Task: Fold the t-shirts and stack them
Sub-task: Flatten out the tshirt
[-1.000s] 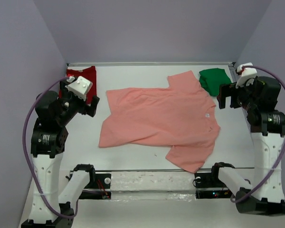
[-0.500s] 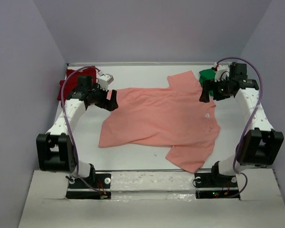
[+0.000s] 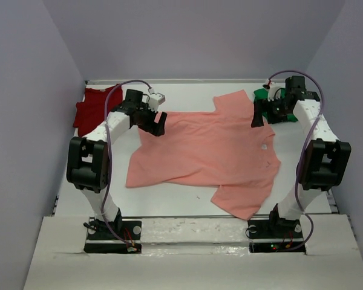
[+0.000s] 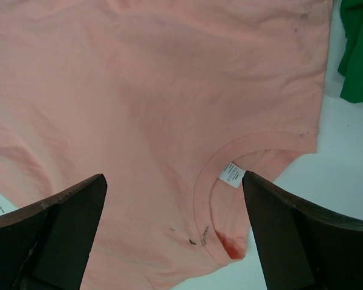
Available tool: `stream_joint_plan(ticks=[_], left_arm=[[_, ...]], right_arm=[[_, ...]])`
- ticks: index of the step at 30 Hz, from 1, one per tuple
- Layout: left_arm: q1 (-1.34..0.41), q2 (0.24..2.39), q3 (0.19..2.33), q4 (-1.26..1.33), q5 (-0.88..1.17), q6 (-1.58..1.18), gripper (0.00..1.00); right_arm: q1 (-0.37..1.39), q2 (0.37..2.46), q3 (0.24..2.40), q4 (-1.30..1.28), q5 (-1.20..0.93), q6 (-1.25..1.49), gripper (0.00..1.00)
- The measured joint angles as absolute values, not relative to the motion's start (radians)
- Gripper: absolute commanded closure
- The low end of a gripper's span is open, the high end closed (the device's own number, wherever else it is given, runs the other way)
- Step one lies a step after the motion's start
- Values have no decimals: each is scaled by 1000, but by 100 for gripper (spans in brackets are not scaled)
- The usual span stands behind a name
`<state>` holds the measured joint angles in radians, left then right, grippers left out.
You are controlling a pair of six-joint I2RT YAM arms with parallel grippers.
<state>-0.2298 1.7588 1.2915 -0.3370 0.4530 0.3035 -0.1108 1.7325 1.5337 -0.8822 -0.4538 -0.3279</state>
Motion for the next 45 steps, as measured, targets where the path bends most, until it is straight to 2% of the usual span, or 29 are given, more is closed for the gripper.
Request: stream_joint_plan(ticks=[9,19,28,38,45], left_arm=[[-223,1869,1363,-285,249,264,1],[-204,2048,1581,-367,255,255,1],[-149,2162,1778,-464,346,244,1],[-118,2191,1802,-551,354,249,1],[-118,2191,1781,-541,264,260,2]], right_arm=[[-111,1796,1542,-884,-453,-345,0],[-111,1792,1530,-882,-452,-364,0],[-111,1779,1508,-885,-437,-368,0],[-111,1767,1509,-885,-410,-370,0],[-111,1767,1509,-885,-411,-370,0]])
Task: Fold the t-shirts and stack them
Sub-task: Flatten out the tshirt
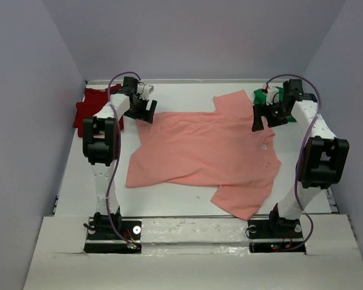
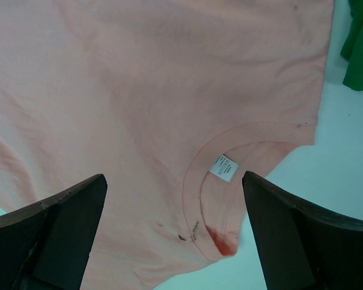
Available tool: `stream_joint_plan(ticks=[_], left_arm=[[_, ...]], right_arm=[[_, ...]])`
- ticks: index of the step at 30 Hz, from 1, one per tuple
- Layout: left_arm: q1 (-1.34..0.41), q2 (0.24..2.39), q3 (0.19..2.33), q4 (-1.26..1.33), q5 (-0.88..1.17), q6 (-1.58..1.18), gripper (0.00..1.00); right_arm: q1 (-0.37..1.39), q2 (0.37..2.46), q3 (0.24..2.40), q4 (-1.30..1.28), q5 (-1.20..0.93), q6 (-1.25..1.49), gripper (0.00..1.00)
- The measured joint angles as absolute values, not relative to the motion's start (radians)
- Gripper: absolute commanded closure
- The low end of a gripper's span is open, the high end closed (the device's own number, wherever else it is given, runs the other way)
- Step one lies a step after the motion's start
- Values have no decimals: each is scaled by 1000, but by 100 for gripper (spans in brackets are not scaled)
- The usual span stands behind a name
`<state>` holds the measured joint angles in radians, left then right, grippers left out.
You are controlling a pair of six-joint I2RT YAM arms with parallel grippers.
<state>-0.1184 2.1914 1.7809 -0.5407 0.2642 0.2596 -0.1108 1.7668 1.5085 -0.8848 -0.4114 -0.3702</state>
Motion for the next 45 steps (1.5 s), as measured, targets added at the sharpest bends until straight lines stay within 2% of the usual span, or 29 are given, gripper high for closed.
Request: stream_joint_plan(ticks=[4,8,11,14,23,25,26,30,45], left_arm=[[-117,2191,1767,-536,202,260,4],[-109,2191,1767,-523,160,260,13],[-103,2193,1770,-521,149,265,36],[-101,2209,1789,-520,149,268,47],[-101,2258,1815,-513,153,272,47],[-101,2258,1815,-508,153,272,50],[-101,2258,1815,-506,153,272,54],[-101,2259,1816,-498,155,271,100],[-150,2233,1855,-498,48,310,100]], right_arm=[[-111,1767,1508,-885,-412,-371,0],[-111,1767,1508,-885,-412,-371,0],[-111,1767,1506,-884,-418,-371,0],[-111,1767,1503,-885,-423,-371,0],[-111,1767,1490,-885,-432,-371,0],[-111,1767,1490,-885,-435,-371,0],[-111,1767,1490,-885,-439,-371,0],[-111,1767,1489,-885,-447,-371,0],[-111,1767,1473,-885,-480,-371,0]])
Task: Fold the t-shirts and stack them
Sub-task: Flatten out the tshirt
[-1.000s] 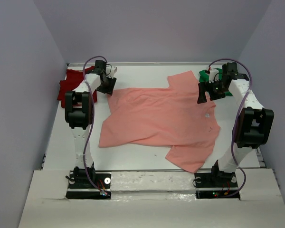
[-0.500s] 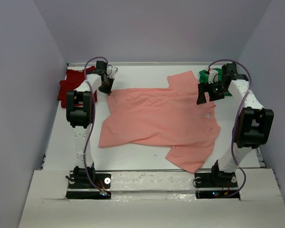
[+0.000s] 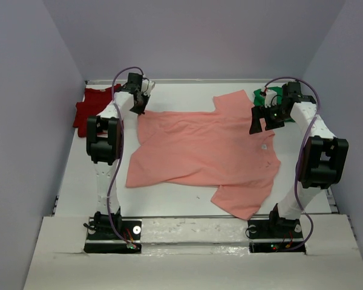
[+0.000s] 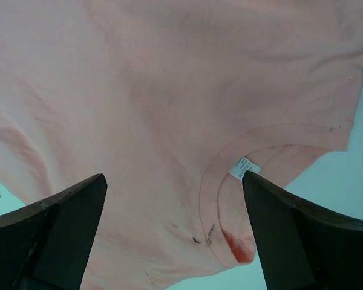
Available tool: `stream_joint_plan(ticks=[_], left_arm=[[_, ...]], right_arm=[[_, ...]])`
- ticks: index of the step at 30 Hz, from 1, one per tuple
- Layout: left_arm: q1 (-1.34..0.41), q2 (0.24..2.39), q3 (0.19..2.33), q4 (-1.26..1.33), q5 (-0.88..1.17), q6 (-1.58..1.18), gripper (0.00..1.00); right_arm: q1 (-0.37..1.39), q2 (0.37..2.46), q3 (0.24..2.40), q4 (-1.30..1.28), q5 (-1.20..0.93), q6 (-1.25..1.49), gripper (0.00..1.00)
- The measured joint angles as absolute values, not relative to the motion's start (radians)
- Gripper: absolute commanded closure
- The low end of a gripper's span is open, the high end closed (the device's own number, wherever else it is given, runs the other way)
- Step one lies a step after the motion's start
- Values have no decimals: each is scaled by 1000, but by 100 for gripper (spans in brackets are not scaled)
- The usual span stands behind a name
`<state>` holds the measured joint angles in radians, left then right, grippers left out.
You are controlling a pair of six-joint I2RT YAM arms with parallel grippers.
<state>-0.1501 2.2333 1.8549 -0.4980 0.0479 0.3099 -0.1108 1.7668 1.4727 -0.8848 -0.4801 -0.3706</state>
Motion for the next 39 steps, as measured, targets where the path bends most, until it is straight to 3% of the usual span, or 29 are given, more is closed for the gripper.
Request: stream_joint_plan(ticks=[17,32,39], left_arm=[[-268,1882,1999,-401,-233,389,100],[-319,1891,1972,-441,-372,418,100],[-332,1892,1917,-439,-382,418,100]], right_arm=[[-111,1737,1443,-883,-488,-371,0],[-111,1713,1416,-883,-532,-371,0],[-111,1885,1503,-877,-568,-366,1]])
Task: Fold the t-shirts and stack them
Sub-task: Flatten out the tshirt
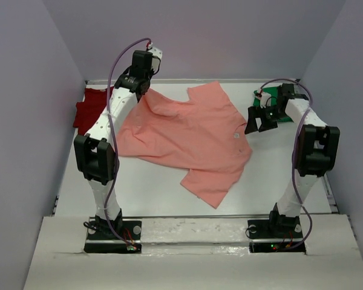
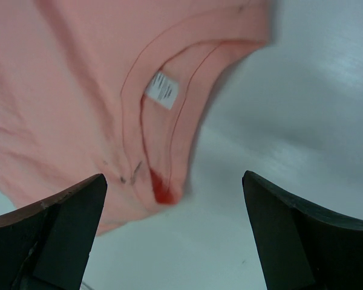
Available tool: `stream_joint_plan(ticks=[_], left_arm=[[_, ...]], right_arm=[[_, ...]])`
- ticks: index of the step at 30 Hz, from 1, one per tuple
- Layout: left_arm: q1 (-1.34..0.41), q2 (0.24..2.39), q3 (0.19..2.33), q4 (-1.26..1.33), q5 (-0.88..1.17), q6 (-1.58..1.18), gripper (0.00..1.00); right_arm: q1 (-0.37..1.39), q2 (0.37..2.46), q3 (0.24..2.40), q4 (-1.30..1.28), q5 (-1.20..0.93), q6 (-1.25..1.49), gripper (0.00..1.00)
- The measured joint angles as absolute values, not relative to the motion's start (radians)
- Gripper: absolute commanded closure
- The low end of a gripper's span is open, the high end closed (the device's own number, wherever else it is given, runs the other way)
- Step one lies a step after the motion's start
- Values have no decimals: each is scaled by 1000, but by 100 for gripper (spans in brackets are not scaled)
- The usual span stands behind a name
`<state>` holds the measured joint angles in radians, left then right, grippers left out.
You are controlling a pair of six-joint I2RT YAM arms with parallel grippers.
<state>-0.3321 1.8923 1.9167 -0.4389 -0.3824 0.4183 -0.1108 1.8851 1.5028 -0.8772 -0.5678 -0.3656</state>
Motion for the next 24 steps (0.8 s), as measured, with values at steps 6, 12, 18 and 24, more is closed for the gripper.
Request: stream_joint_plan(ticks=[6,12,18,24], left_arm=[[-340,1893,1890,-437,-394,417,100],[-340,1893,1860,-430,-398,416,100],[-340,1893,1858,-427,-400,408,100],[-340,1900,1856,-424,-400,398,100]], right_arm=[[-111,2123,1723,-818,-555,-351,2],[-111,2181,1867,-779,-536,-333,4],[-111,2221,1969,-746,-556,-325,6],[-111,2287,1978,-742,-604,-318,7]])
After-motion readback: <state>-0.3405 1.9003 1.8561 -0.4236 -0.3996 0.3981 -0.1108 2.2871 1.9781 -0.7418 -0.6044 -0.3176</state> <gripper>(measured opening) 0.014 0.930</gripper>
